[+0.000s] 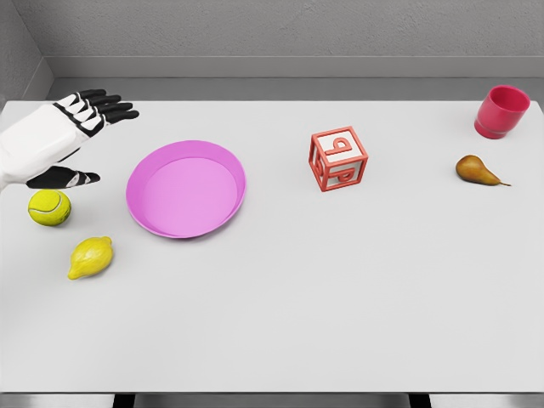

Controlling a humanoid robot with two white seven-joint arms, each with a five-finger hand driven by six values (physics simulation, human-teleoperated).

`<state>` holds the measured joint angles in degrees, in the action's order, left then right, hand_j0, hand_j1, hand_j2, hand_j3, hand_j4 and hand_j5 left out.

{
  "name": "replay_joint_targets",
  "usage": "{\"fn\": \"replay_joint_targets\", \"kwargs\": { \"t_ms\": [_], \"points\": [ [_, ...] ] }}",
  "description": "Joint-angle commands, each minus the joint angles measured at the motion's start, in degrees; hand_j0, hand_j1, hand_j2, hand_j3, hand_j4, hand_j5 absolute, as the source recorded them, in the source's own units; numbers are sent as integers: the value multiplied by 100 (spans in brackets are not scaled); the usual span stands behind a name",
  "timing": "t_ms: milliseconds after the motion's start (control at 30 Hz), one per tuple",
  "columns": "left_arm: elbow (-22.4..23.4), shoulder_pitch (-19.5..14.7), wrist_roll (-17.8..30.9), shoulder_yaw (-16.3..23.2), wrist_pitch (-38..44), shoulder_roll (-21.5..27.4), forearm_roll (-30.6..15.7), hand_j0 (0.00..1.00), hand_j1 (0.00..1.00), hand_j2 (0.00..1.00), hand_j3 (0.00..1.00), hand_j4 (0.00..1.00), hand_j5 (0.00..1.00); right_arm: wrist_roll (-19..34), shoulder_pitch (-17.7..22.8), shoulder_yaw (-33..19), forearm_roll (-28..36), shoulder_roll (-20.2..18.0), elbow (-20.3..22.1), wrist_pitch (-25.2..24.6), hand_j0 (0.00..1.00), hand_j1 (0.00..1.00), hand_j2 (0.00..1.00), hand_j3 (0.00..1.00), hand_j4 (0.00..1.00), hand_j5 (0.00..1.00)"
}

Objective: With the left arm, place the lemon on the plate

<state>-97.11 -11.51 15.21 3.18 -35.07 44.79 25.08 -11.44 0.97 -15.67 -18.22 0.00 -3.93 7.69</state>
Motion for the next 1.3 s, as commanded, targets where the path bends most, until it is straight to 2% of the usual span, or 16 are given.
{"fn": "replay_joint_targets", "kwargs": {
  "t_ms": [0,133,233,333,367,400,433,533,600,700,800,833,1133,1267],
  "points": [
    [-1,0,0,-1,7,4,-39,100,100,100,100,100,100,-7,0,-16,3,0,7,-4,100,100,100,100,100,100],
    [-1,88,0,-1,7,135,-39,100,100,100,100,100,100,-7,0,2,3,0,-2,-4,100,100,100,100,100,100],
    [-9,281,0,-10,7,443,-56,100,100,100,100,100,100,-7,0,11,3,0,-2,-4,100,100,100,100,100,100],
    [-9,834,35,-1,7,478,67,100,100,100,100,100,100,-7,0,11,3,0,-2,-4,100,100,100,100,100,100],
    [-9,1089,35,139,7,811,49,100,100,100,100,100,100,-7,0,11,3,0,-2,-4,100,100,100,100,100,100],
    [-9,1178,17,403,7,1163,14,100,100,100,100,100,100,-7,0,11,3,0,-2,-4,100,100,100,100,100,100],
    [-9,1178,0,526,7,1331,-3,100,100,100,100,100,100,-7,0,11,3,0,-2,-4,100,100,100,100,100,100],
    [-1,1143,0,517,7,1375,-91,100,100,100,100,100,100,-7,0,11,3,0,-2,-4,100,100,100,100,100,100],
    [-1,1169,-9,588,7,1700,-188,100,100,100,100,100,100,-7,0,11,3,0,-2,-4,100,100,100,100,100,100],
    [-1,1169,-9,956,7,1717,-197,100,100,100,100,100,100,-7,0,11,3,0,-2,-4,100,100,100,100,100,100],
    [-1,1204,-1,1097,7,1665,-188,100,100,100,100,100,100,-7,0,11,3,0,-2,-4,100,100,100,100,100,100],
    [-1,1204,0,1282,7,1665,-153,100,100,100,100,100,100,-7,0,11,3,0,-2,-4,100,100,100,100,100,100],
    [254,1318,0,1308,7,1630,-162,100,100,100,100,100,100,-7,0,11,3,0,-2,-4,100,100,100,100,100,100],
    [325,1231,0,1265,7,1612,-171,100,100,100,100,100,100,-7,0,11,3,0,-2,-4,100,100,100,100,100,100]
  ]
}}
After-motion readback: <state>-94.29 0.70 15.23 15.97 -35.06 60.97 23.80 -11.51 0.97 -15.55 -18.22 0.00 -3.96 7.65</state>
